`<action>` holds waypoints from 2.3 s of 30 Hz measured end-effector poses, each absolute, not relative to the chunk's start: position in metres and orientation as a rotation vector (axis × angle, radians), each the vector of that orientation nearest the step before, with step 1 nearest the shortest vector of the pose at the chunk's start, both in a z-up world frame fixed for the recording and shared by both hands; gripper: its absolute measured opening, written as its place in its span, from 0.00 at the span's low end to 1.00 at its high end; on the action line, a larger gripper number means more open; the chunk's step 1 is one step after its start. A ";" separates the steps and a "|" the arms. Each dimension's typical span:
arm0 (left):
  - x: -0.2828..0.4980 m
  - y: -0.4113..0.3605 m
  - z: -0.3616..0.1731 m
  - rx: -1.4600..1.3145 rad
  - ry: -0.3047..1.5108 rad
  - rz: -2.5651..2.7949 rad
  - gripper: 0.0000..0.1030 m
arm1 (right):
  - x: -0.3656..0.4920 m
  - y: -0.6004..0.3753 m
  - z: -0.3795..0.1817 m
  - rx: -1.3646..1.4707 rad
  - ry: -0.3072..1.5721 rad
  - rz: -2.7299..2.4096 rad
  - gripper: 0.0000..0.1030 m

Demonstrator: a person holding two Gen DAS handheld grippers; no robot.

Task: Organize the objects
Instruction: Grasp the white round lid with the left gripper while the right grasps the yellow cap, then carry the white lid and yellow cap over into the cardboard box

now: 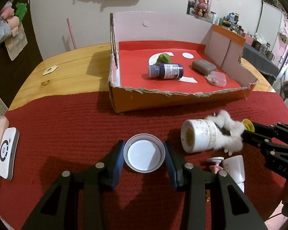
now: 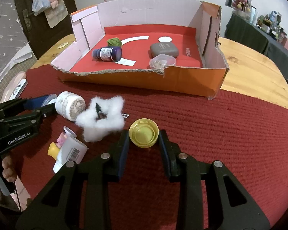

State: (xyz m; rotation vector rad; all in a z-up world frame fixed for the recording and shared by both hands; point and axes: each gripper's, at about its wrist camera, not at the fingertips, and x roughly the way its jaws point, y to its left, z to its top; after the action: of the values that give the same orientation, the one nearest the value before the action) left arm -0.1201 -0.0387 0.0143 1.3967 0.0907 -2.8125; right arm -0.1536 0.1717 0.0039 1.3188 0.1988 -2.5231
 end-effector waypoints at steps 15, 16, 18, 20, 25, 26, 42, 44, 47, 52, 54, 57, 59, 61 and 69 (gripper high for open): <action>-0.118 -0.034 0.050 1.297 0.096 -2.880 0.41 | -0.147 0.165 0.053 1.163 0.176 -2.545 0.29; -0.119 -0.034 0.055 1.282 0.099 -2.890 0.41 | -0.147 0.165 0.058 1.149 0.174 -2.549 0.29; -0.120 -0.033 0.060 1.268 0.103 -2.899 0.41 | -0.148 0.164 0.061 1.139 0.171 -2.550 0.29; -0.123 -0.032 0.062 1.264 0.101 -2.904 0.41 | -0.150 0.163 0.060 1.145 0.168 -2.545 0.29; -0.127 -0.027 0.062 1.282 0.097 -2.910 0.41 | -0.153 0.160 0.056 1.160 0.166 -2.526 0.29; -0.128 -0.026 0.063 1.281 0.094 -2.914 0.41 | -0.154 0.160 0.058 1.155 0.168 -2.527 0.29; -0.156 -0.019 0.079 1.279 0.066 -2.939 0.41 | -0.173 0.160 0.074 1.131 0.172 -2.516 0.29; -0.159 -0.019 0.079 1.290 0.069 -2.937 0.41 | -0.176 0.159 0.074 1.135 0.171 -2.509 0.29; -0.165 -0.020 0.078 1.311 0.083 -2.936 0.41 | -0.181 0.159 0.076 1.139 0.176 -2.499 0.29; -0.175 -0.022 0.076 1.364 0.098 -2.936 0.41 | -0.196 0.160 0.076 1.178 0.145 -2.447 0.29; -0.179 -0.023 0.075 1.388 0.107 -2.936 0.41 | -0.202 0.161 0.075 1.200 0.138 -2.426 0.29; -0.187 -0.024 0.073 1.434 0.124 -2.933 0.41 | -0.214 0.163 0.073 1.241 0.117 -2.386 0.29; -0.193 -0.025 0.071 1.459 0.118 -2.927 0.41 | -0.222 0.165 0.072 1.271 0.102 -2.365 0.29; -0.197 -0.024 0.070 1.471 0.093 -2.919 0.41 | -0.231 0.166 0.069 1.303 0.103 -2.350 0.29; -0.214 -0.013 0.057 1.592 0.008 -2.901 0.41 | -0.249 0.160 0.050 1.436 0.150 -2.263 0.29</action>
State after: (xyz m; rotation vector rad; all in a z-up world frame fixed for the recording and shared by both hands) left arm -0.2137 -0.0129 0.0569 1.5921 0.0085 -2.9012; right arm -0.2492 0.1597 0.0498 1.4362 0.1504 -2.2629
